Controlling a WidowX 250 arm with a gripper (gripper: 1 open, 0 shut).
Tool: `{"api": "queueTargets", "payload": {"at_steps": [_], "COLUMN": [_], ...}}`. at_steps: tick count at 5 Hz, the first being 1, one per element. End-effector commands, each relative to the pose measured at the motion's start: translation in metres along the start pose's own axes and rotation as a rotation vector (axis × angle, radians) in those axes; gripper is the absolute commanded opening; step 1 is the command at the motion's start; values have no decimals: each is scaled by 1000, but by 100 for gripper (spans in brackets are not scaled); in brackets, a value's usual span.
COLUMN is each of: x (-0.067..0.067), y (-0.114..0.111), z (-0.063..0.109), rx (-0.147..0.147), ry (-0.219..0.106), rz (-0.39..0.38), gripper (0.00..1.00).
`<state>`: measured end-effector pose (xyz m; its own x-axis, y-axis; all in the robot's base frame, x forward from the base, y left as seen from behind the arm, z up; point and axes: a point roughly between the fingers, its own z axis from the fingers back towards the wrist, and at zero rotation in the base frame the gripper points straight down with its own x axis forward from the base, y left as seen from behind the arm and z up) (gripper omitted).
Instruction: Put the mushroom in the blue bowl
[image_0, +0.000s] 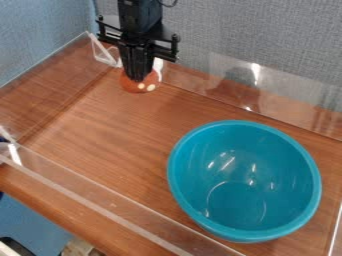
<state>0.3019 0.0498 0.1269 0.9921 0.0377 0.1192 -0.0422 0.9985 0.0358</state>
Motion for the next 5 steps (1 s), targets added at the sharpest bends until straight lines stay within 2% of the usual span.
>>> {"api": "queueTargets", "payload": {"at_steps": [1,2,3,4,5], "x": [-3,-14,-22,-35,-41], "y": [-29,-70,-108,-132,-140], "z": [20,24,11,-6,-20], "rx": [-18,-53,-71,-86,-88], "ry": [-62,-57,-34,0,15], "rz": [-92,-207,-304,-370,-394], "gripper": [0,0,0,0,0]}}
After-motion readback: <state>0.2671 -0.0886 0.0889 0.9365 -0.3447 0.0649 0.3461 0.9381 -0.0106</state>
